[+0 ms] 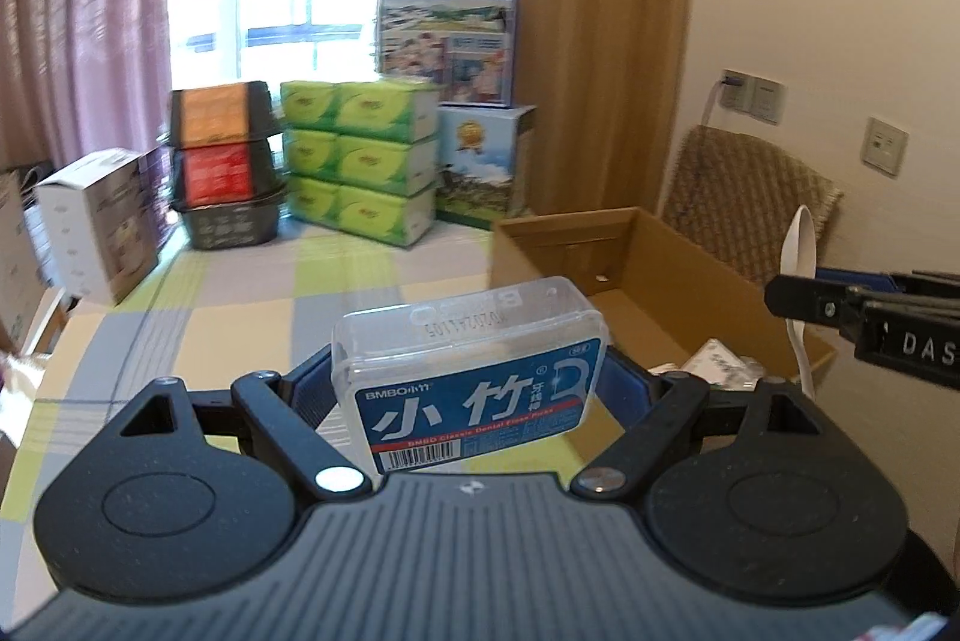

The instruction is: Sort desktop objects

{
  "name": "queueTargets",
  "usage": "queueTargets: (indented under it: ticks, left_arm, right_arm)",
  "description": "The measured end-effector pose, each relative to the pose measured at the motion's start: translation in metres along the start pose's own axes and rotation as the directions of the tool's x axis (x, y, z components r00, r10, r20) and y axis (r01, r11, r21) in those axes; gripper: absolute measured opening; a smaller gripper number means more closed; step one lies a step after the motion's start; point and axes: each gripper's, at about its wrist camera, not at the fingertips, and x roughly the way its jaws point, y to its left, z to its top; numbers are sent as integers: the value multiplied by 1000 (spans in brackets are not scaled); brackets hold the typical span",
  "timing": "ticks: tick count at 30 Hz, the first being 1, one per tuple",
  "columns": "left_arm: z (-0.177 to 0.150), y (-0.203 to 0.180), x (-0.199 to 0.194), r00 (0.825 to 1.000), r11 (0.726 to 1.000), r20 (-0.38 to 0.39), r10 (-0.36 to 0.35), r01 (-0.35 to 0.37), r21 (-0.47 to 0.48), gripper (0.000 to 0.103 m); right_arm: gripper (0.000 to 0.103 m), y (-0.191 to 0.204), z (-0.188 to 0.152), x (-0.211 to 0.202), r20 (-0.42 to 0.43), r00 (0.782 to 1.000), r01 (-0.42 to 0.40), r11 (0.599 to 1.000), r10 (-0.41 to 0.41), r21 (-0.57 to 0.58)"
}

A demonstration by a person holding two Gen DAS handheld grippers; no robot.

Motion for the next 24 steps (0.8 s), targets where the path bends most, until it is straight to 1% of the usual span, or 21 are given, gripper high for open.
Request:
queueTargets:
  ticks: [6,10,14,24]
  left_arm:
    - [6,-38,7,998,997,-10,-58,59,45,85]
    - [8,-61,12,996,993,-21,-90,91,71,85]
    - [9,-79,19,993,990,-33,-113,115,86,85]
    - [16,-107,38,989,981,-53,-141,147,125,85]
  right_arm:
    - [30,-38,3,-12,1,998,58,998,-58,28]
    - [30,-59,3,-12,-8,997,79,996,-78,45]
    - [30,-75,2,-11,-22,996,84,995,-83,59]
    - [30,-103,1,1,-38,996,87,993,-84,76]
